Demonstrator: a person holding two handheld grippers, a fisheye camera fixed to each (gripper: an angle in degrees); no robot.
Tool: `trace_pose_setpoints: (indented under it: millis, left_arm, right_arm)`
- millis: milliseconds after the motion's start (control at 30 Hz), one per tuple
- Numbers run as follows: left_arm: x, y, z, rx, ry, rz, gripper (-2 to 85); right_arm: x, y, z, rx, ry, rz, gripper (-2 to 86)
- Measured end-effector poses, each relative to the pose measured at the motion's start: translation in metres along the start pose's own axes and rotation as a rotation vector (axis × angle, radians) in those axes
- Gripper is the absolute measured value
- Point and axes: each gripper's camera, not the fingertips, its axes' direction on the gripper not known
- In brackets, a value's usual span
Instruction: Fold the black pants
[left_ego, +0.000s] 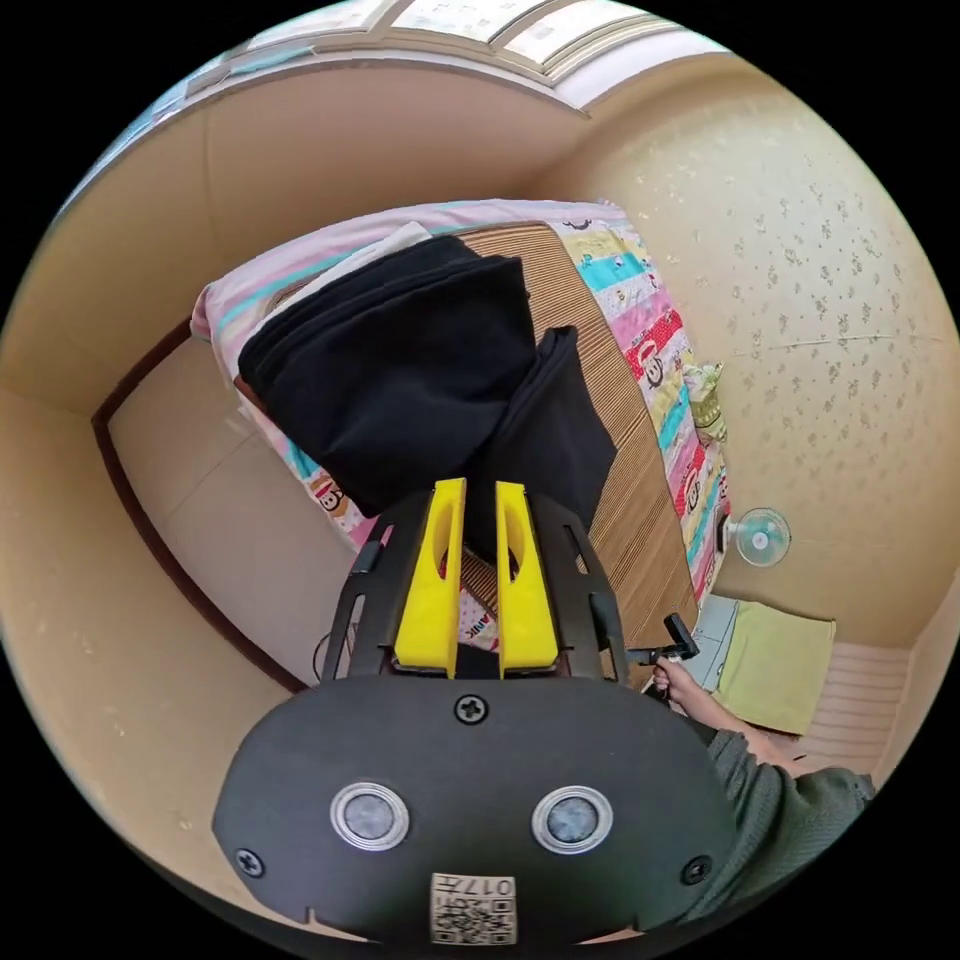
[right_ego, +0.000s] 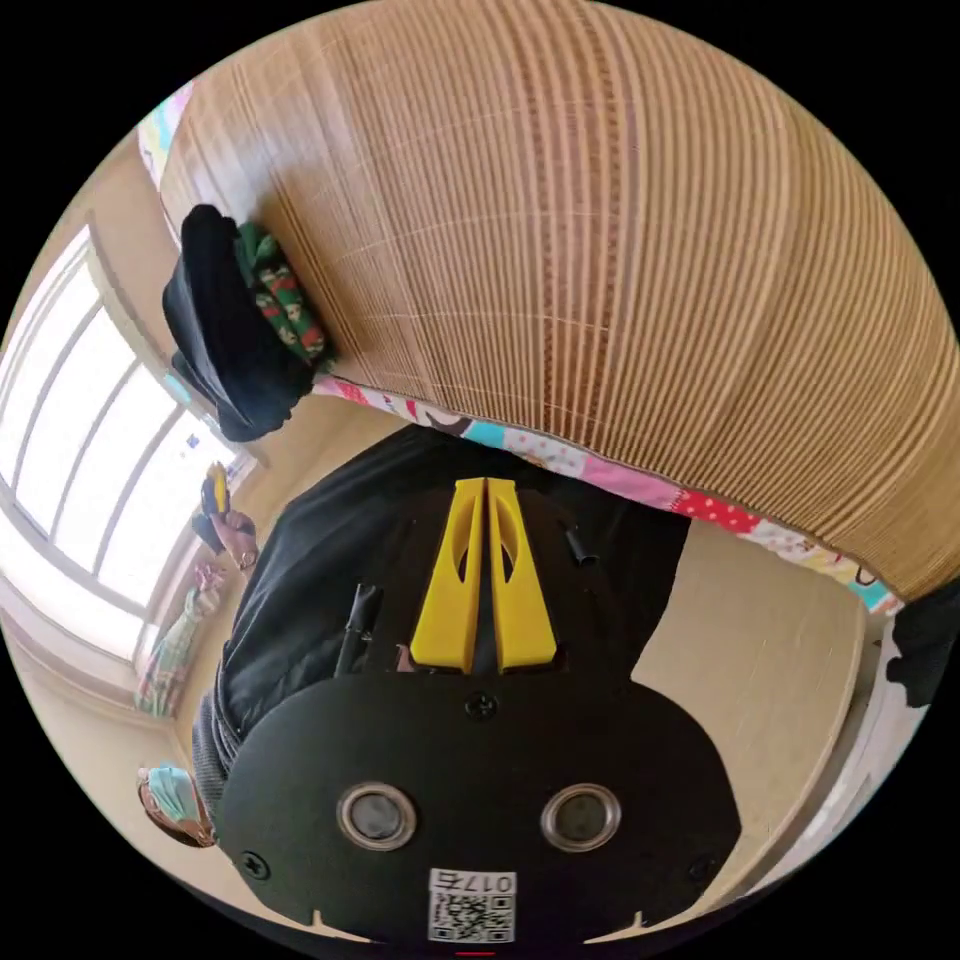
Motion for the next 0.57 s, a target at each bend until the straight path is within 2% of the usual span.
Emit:
trace_pose_setpoints:
  millis: [100,267,433,567]
  left_arm:
    - [0.048,0.025,0.026,0.065,0.057,0.118,2.4]
    - [0.15,0.048,0.07,0.1,0.144,0.328,-0.5]
    - [0.277,0.091,0.102,0.103,0.188,0.568,-0.9]
    - [0.344,0.136,0.132,0.022,0.244,0.685,-1.0]
  right_arm:
    - [0.083,0.085,-0.035,0.208,-0.188,0.185,0.9]
    - [0.152,0.216,-0.047,0.605,-0.54,0.201,0.5]
    - [0.205,0.312,0.001,0.883,-0.858,0.266,0.5]
    - [0.24,0.369,0.075,1.108,-1.27,0.397,0.6]
